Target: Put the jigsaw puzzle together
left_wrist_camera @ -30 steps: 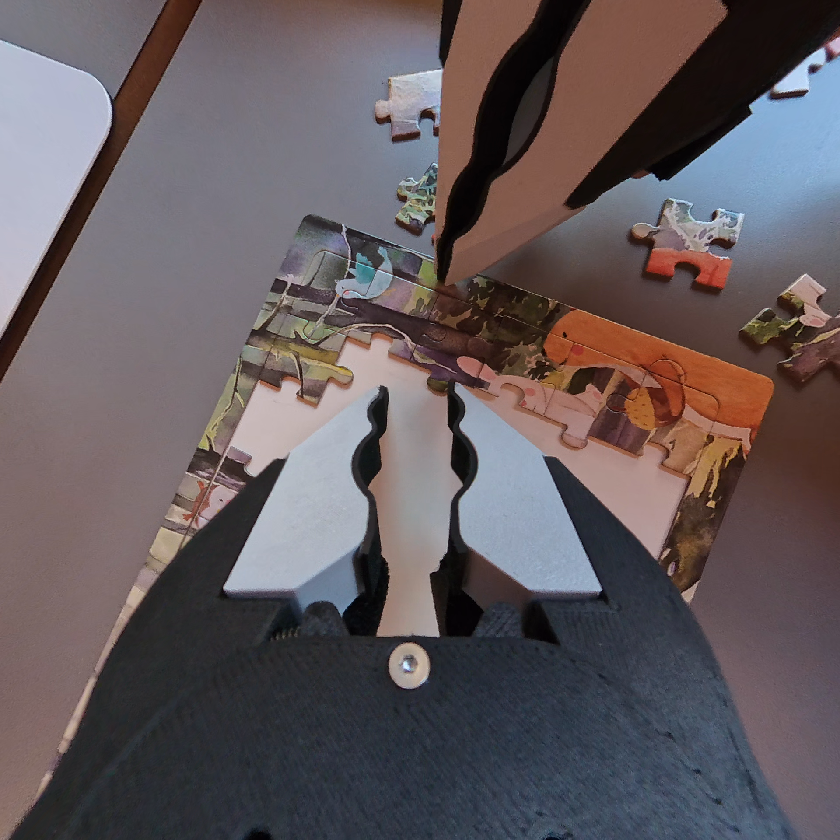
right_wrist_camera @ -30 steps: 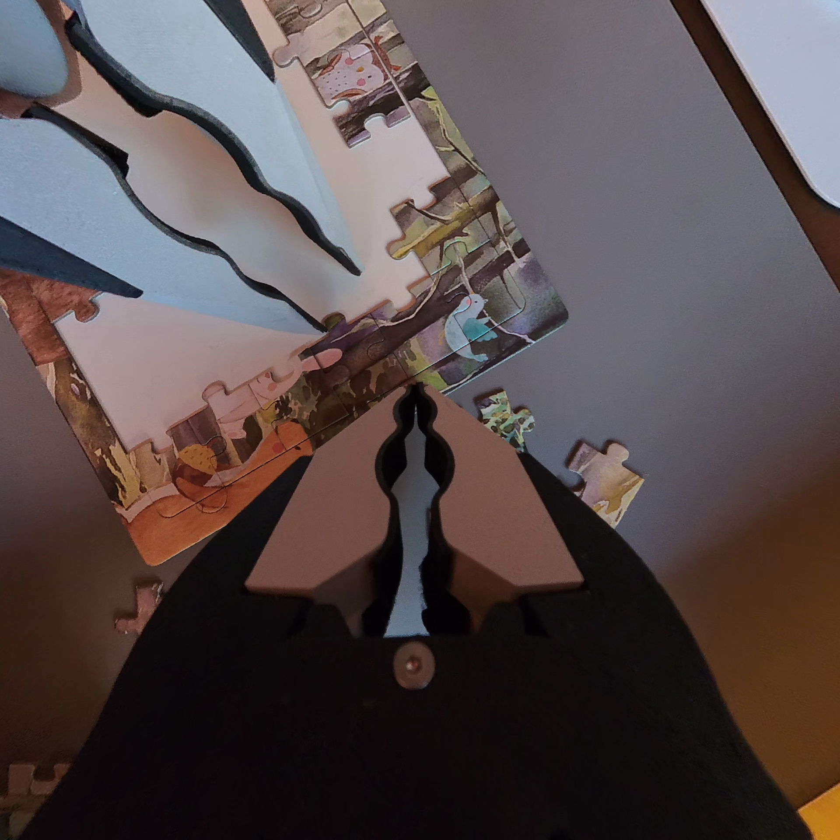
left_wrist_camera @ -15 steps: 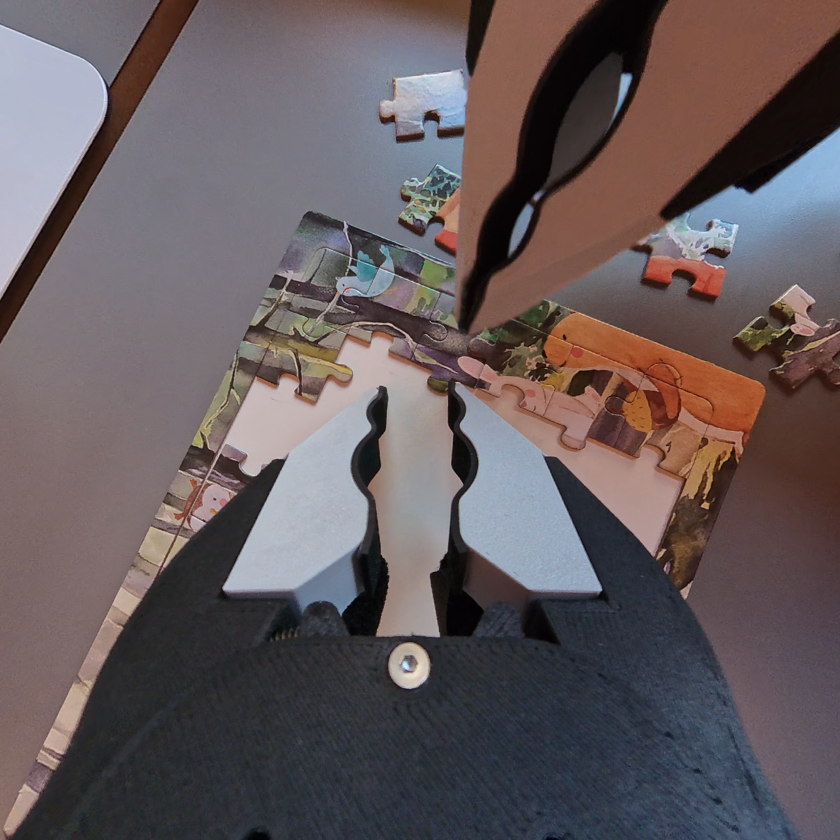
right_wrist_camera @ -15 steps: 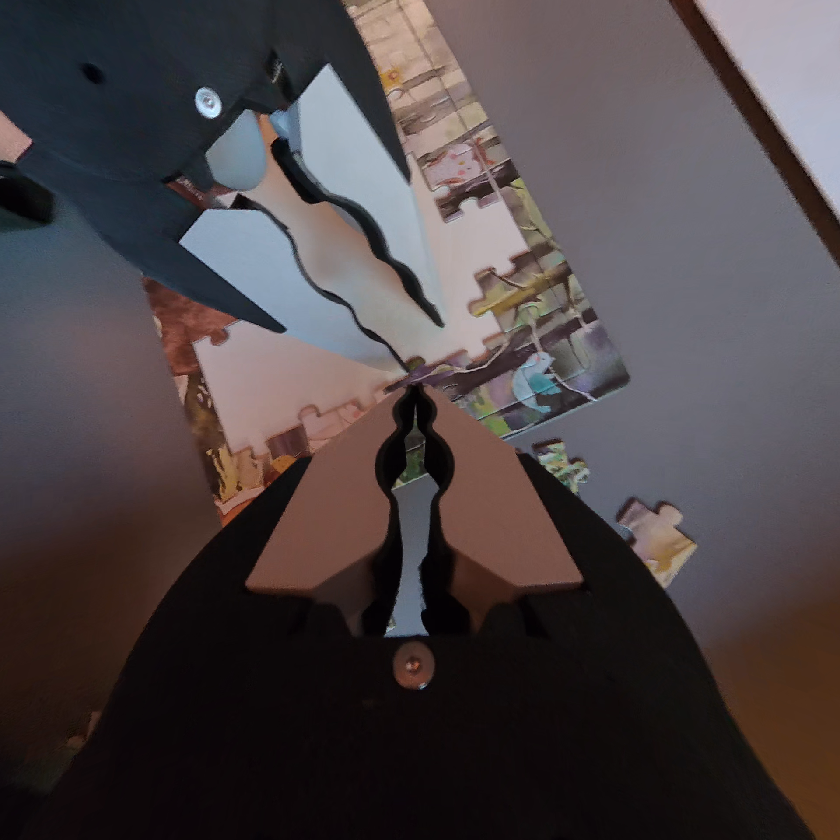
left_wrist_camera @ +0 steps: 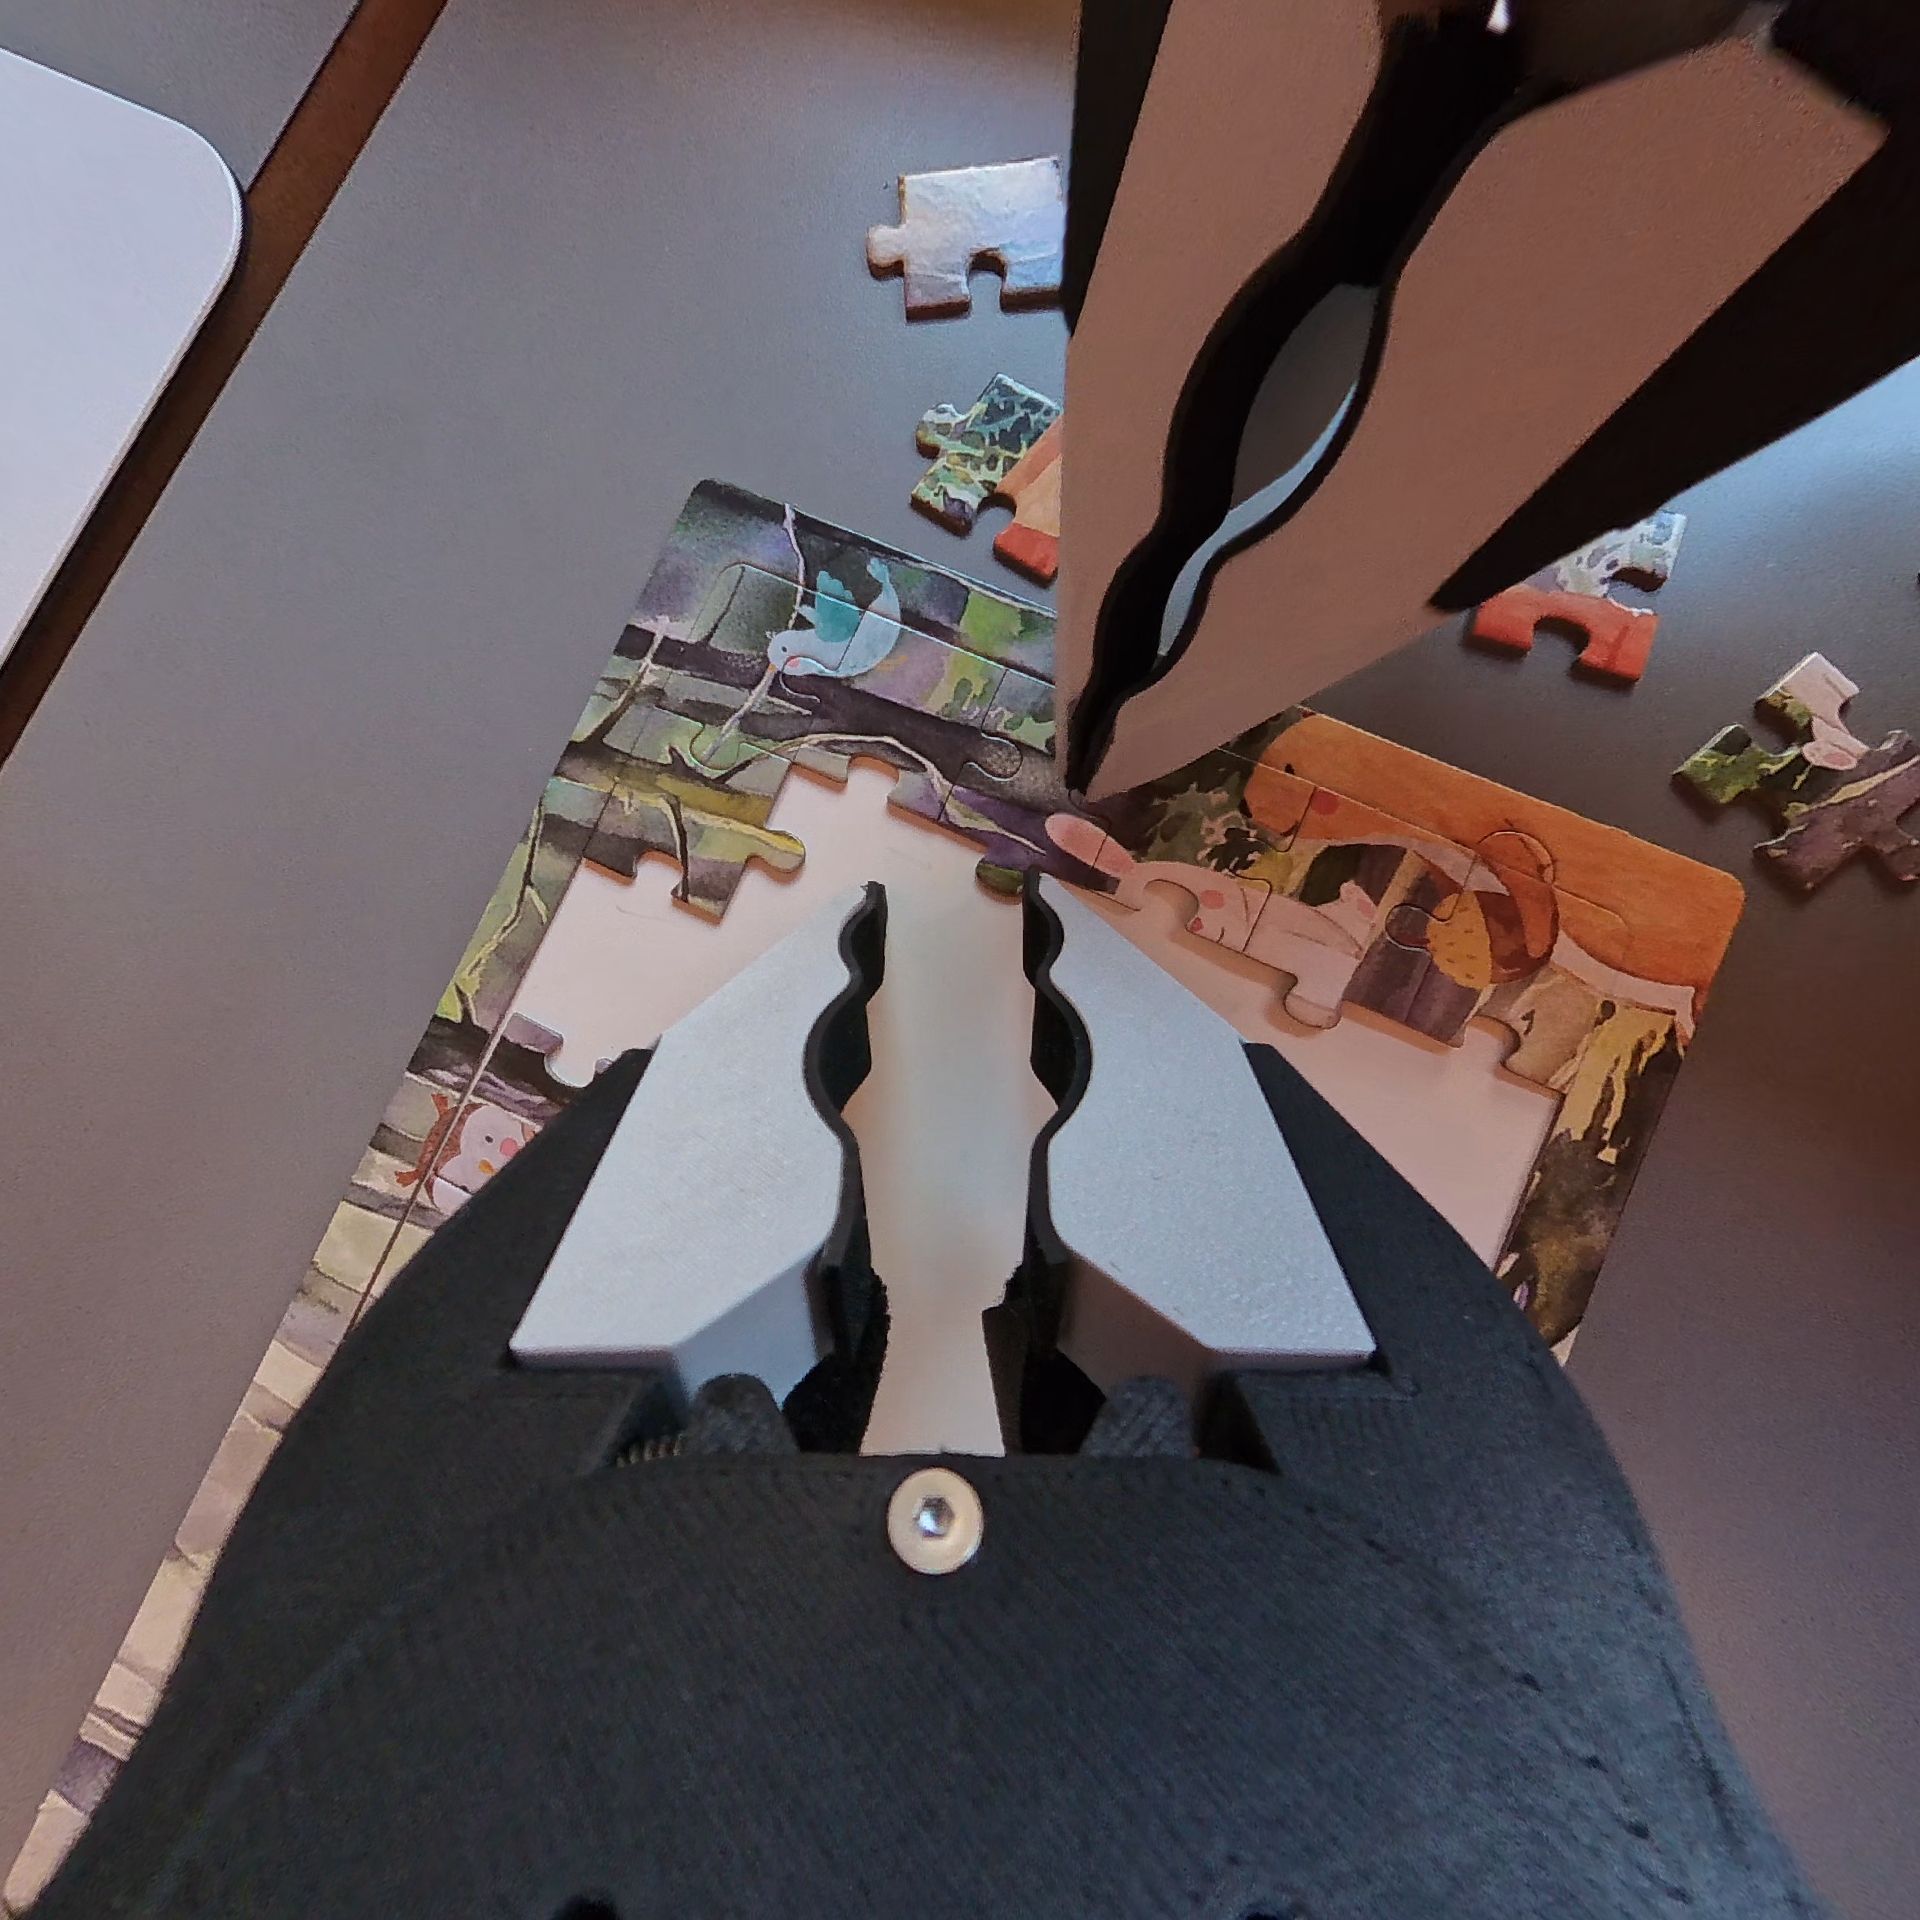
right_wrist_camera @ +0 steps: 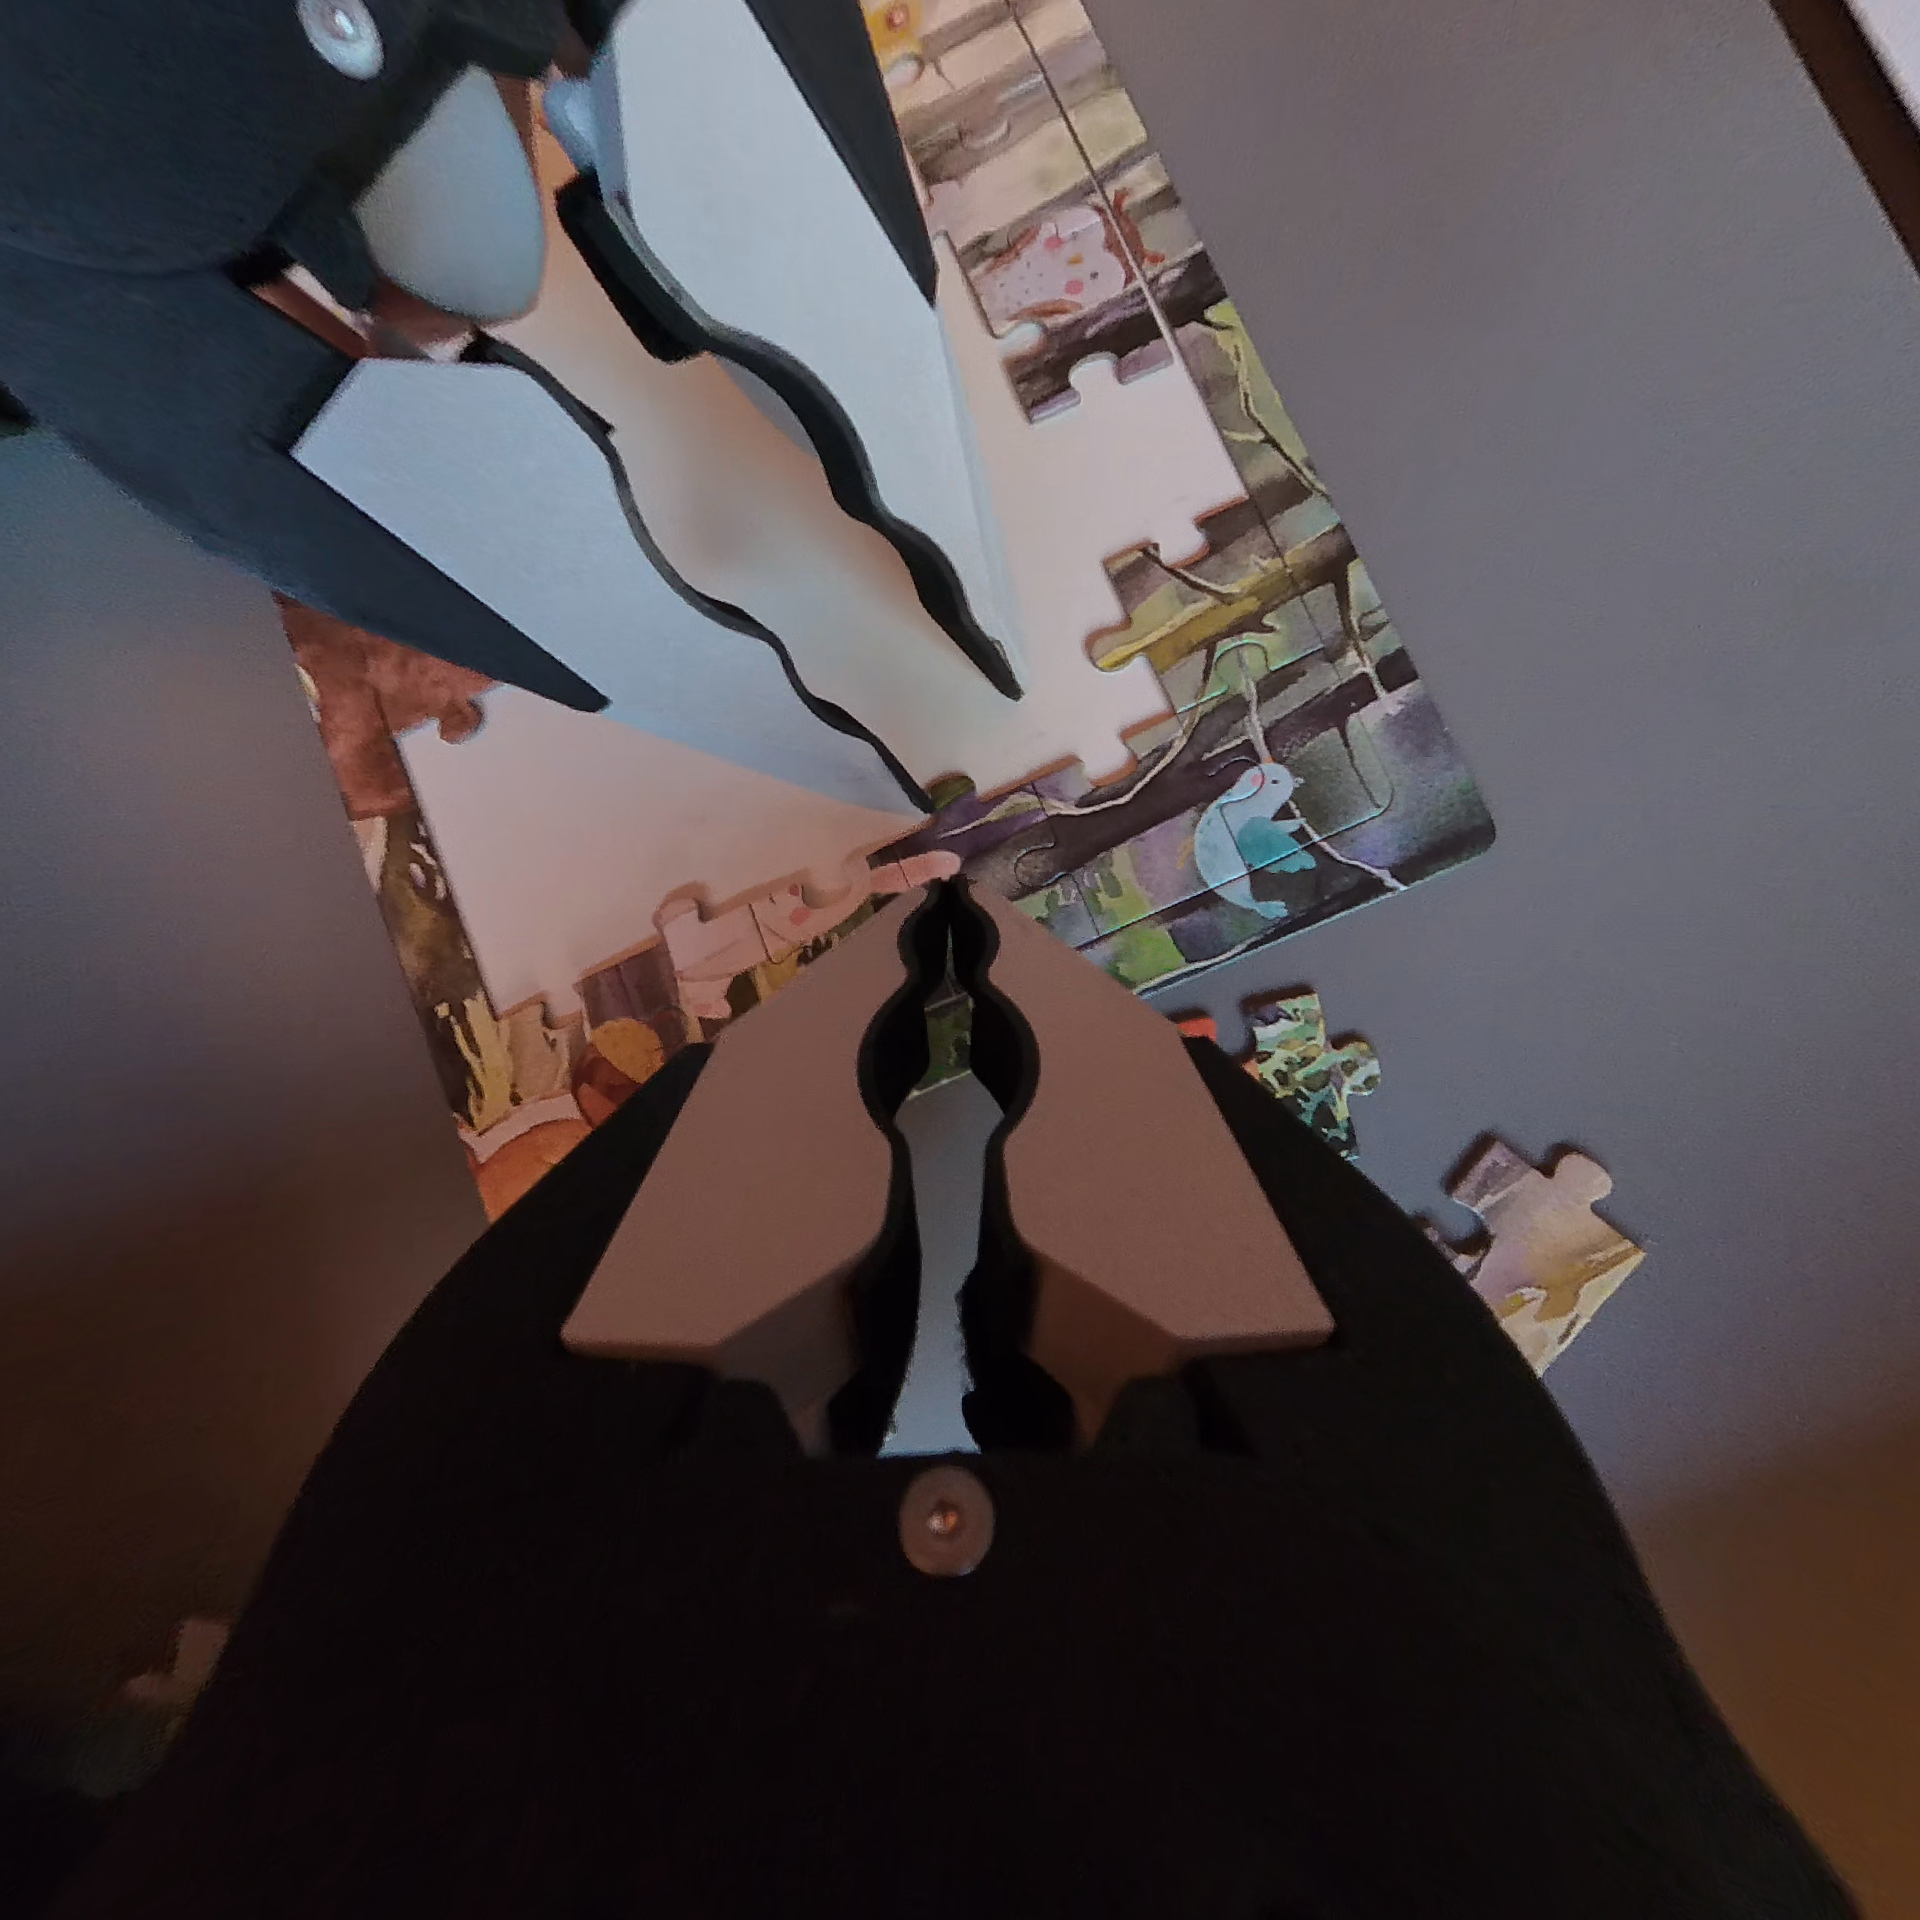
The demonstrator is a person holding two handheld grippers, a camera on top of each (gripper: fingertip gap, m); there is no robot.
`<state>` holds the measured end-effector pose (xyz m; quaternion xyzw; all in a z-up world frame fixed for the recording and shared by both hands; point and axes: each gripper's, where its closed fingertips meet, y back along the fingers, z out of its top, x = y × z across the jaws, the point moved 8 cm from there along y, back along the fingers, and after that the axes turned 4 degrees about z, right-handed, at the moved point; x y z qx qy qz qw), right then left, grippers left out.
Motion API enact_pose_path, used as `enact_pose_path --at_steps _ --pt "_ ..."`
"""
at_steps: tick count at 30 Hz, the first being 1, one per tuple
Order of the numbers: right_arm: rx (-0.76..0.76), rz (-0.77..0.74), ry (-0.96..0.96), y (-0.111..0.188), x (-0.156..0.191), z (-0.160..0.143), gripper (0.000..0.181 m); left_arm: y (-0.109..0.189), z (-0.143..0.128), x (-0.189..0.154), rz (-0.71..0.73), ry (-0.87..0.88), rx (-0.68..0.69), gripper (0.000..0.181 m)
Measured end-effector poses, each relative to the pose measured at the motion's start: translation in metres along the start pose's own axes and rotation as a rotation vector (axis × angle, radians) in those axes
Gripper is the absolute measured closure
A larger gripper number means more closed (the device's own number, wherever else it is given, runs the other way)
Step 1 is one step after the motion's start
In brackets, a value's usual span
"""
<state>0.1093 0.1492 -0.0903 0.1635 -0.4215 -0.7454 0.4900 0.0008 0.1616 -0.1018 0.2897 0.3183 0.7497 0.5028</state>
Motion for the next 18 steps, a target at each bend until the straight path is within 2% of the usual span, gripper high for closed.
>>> enact_pose_path --at_steps 3,8,18 --pt "0.002 0.022 0.013 0.005 0.005 0.002 0.181 0.0 0.0 0.0 -0.001 0.003 0.002 0.157" --pt "0.09 0.054 0.006 -0.002 0.008 -0.008 0.181 0.0 0.001 0.0 0.0 0.004 0.003 0.157" --pt "0.077 0.046 0.051 0.003 0.011 -0.006 0.181 -0.001 0.001 -0.001 -0.001 0.008 0.006 0.157"
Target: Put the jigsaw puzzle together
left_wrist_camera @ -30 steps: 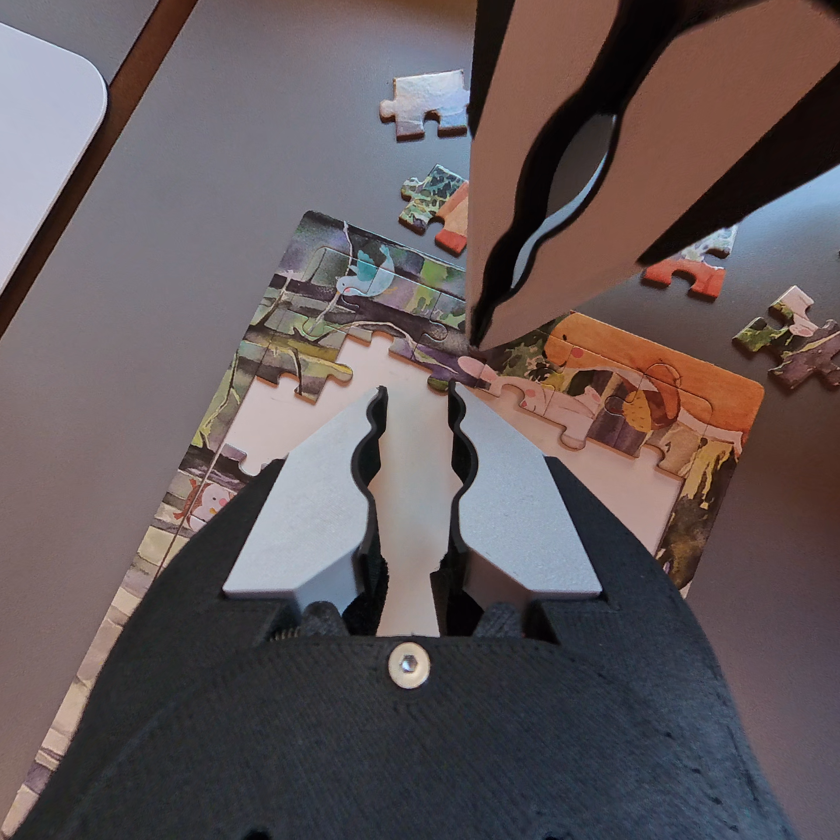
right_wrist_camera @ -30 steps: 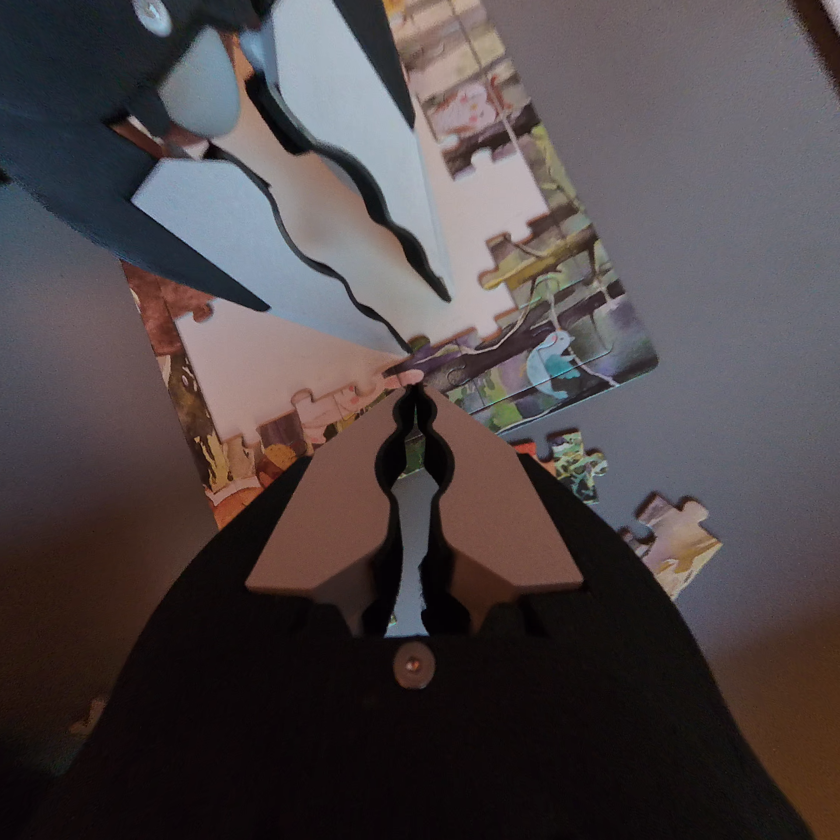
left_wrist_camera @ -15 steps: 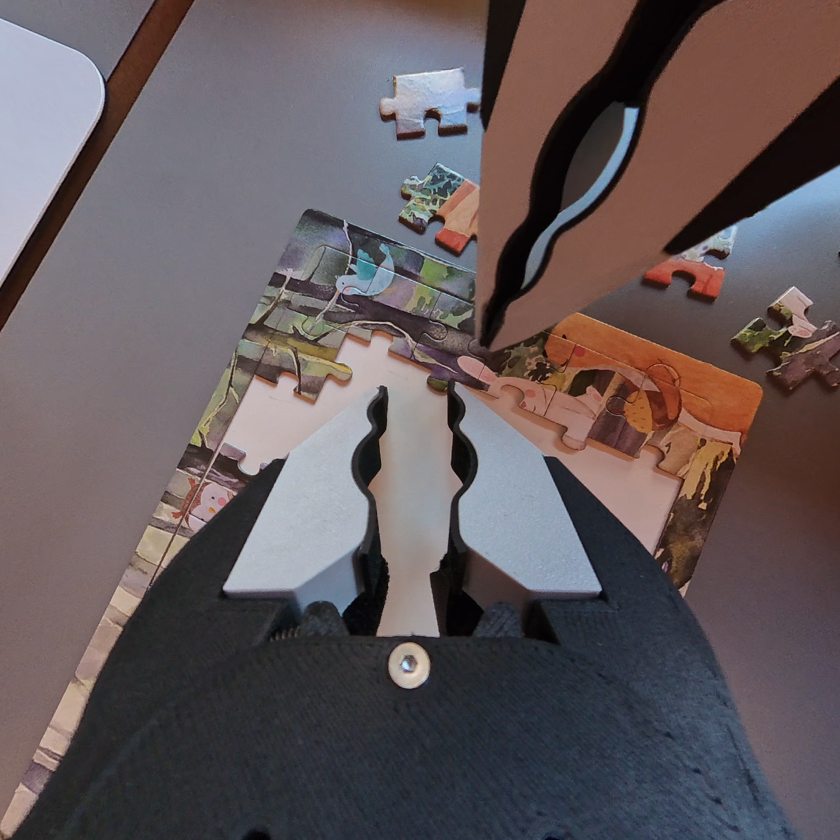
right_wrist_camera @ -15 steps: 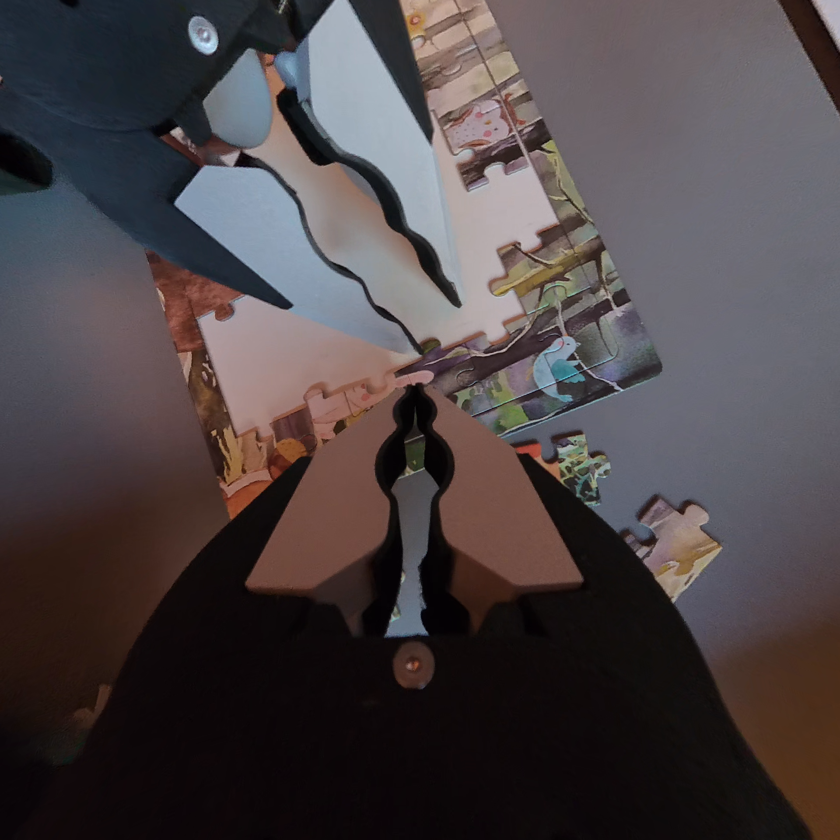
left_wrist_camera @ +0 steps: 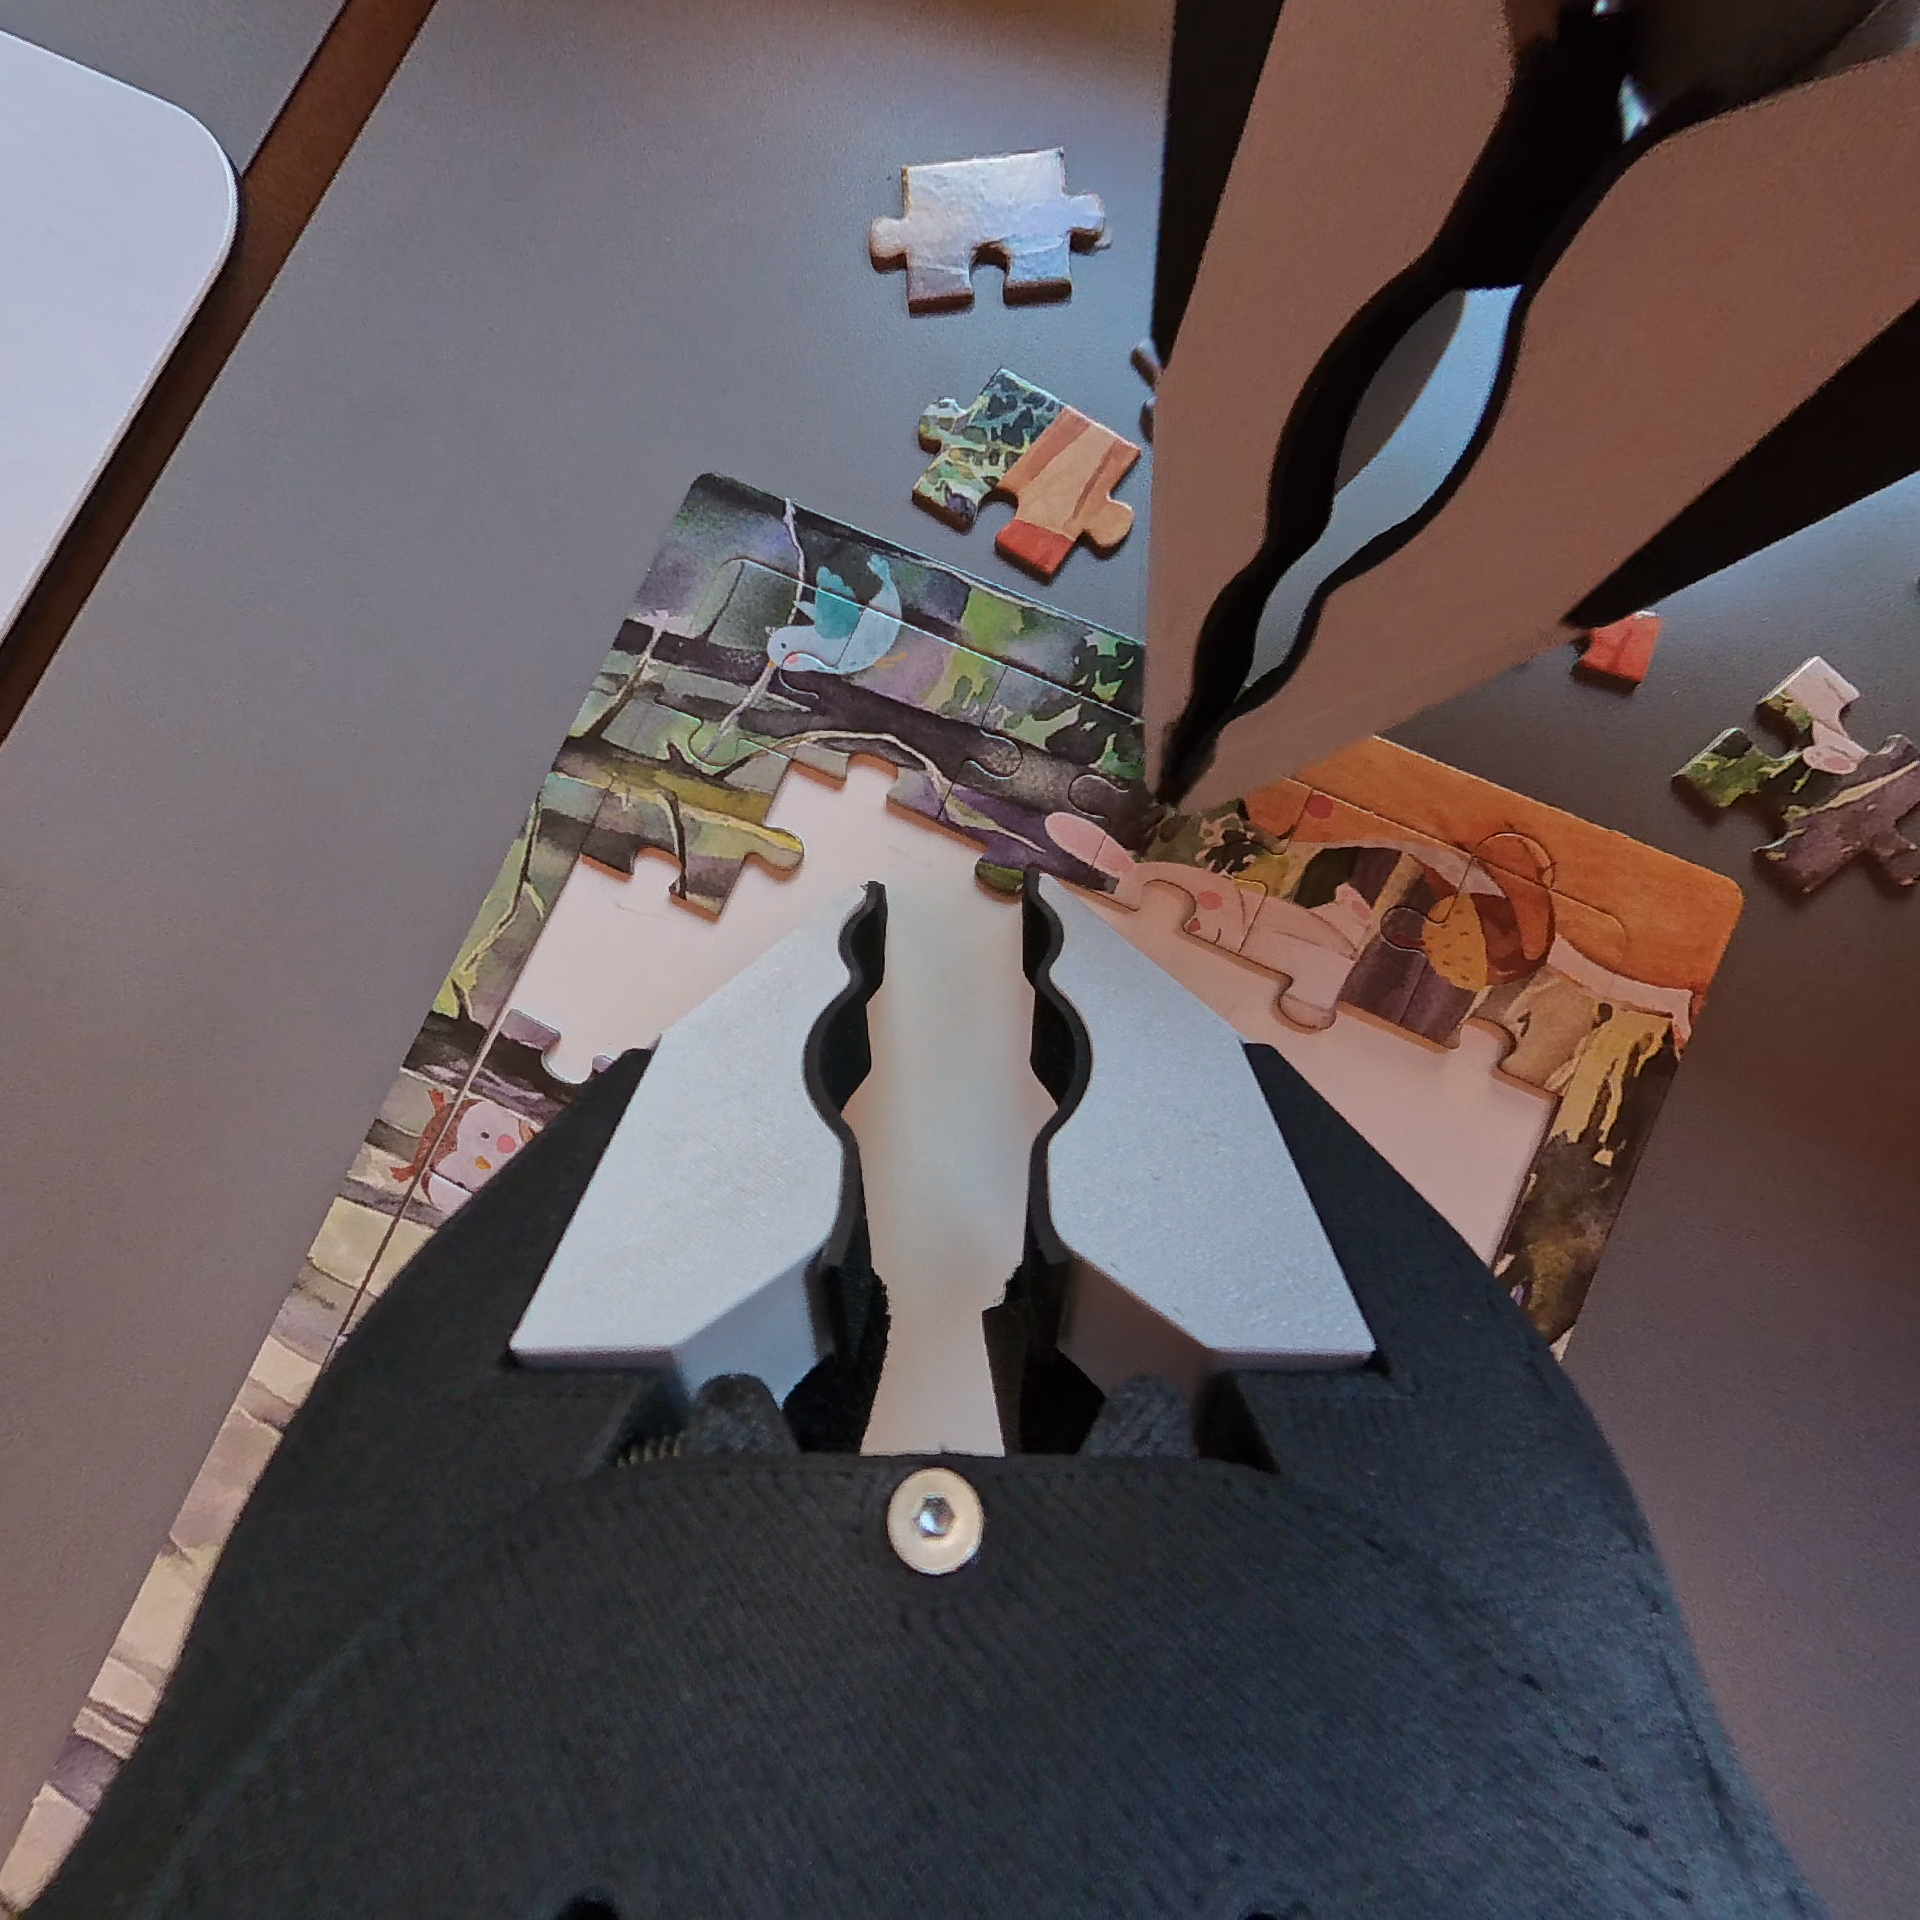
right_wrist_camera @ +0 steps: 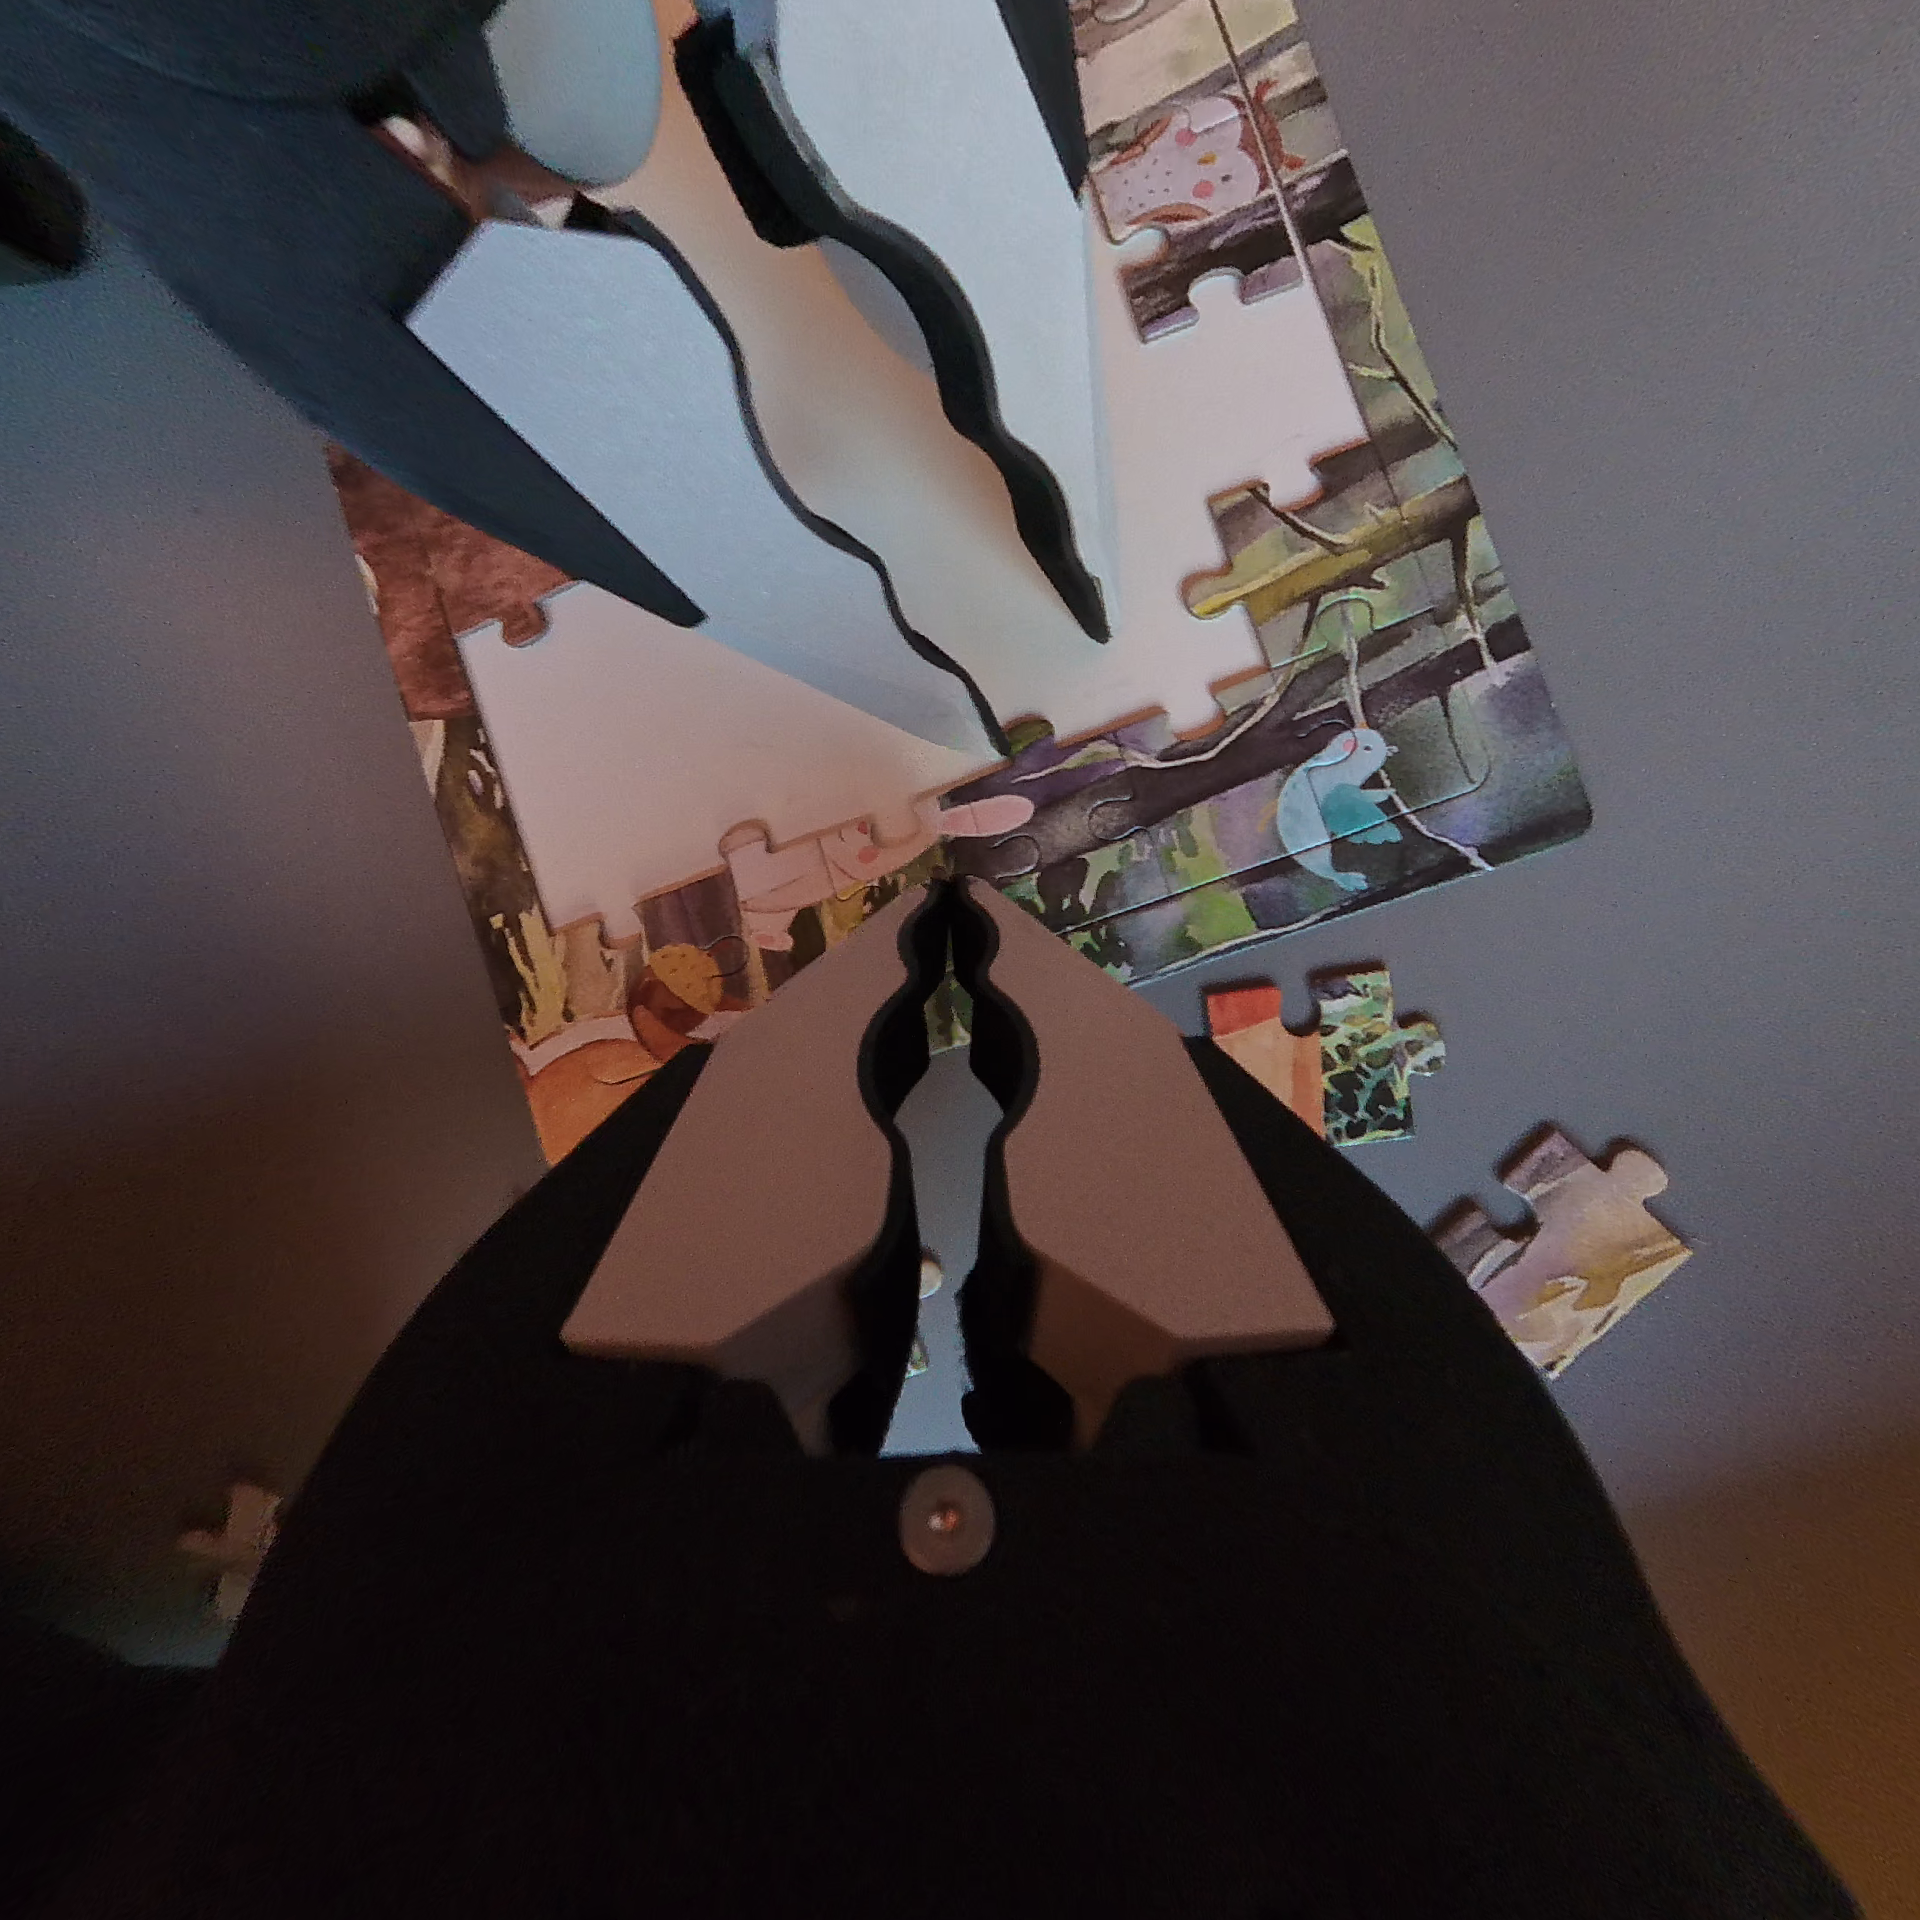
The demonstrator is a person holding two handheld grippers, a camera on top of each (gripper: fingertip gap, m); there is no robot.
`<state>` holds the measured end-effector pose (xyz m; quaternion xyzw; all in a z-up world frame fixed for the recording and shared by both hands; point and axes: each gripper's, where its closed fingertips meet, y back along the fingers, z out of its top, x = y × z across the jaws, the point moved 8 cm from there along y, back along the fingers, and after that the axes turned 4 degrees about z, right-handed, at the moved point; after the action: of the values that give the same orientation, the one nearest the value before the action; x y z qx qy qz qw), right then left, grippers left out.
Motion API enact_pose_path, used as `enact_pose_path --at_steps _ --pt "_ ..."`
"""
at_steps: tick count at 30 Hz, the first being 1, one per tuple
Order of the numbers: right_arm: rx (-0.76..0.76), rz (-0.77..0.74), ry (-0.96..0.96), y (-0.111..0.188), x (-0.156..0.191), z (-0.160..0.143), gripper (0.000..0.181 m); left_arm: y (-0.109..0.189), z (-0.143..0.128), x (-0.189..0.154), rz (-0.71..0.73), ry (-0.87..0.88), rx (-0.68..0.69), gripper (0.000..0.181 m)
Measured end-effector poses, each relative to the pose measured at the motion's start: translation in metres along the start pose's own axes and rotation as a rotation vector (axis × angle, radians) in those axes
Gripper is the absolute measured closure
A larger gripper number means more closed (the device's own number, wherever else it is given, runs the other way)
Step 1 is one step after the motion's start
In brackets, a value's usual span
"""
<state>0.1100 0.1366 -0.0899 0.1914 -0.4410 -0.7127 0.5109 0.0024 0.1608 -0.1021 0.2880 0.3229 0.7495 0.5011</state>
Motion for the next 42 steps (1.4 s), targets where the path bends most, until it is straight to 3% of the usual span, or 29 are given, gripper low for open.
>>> enact_pose_path --at_steps 5,9,14,18,20,22,27,34,38,42 --pt "0.068 0.029 0.001 -0.002 0.006 -0.007 0.181 0.0 0.0 0.0 0.0 0.002 0.002 0.157" --pt "0.039 0.038 -0.016 -0.001 0.004 -0.009 0.181 0.0 0.001 -0.001 -0.008 0.012 -0.002 0.156" --pt "0.047 0.027 0.008 -0.001 0.005 -0.009 0.181 0.009 0.008 -0.004 -0.145 0.122 -0.053 0.153" --pt "0.035 0.037 -0.003 -0.001 0.005 -0.01 0.181 0.023 0.017 -0.028 -0.465 0.149 -0.08 0.181" --pt "0.022 0.047 -0.012 -0.002 0.005 -0.011 0.181 0.023 0.016 -0.041 -0.65 0.205 -0.025 0.181" --pt "0.01 0.057 -0.021 -0.002 0.005 -0.012 0.181 0.017 0.01 -0.046 -0.729 0.249 0.05 0.181" --pt "-0.001 0.065 -0.027 -0.001 0.002 -0.01 0.181 0.005 0.001 -0.041 -0.657 0.27 0.105 0.181" --pt "-0.017 0.069 -0.028 0.001 0.003 -0.008 0.181 -0.005 -0.007 -0.036 -0.716 0.404 0.131 0.181" --pt "-0.078 0.241 -0.139 0.01 0.011 -0.006 0.181 -0.005 -0.007 -0.035 -0.721 0.402 0.131 0.181" --pt "0.017 0.367 -0.196 0.004 0.019 -0.02 0.181 -0.004 -0.007 -0.035 -0.711 0.389 0.132 0.181"
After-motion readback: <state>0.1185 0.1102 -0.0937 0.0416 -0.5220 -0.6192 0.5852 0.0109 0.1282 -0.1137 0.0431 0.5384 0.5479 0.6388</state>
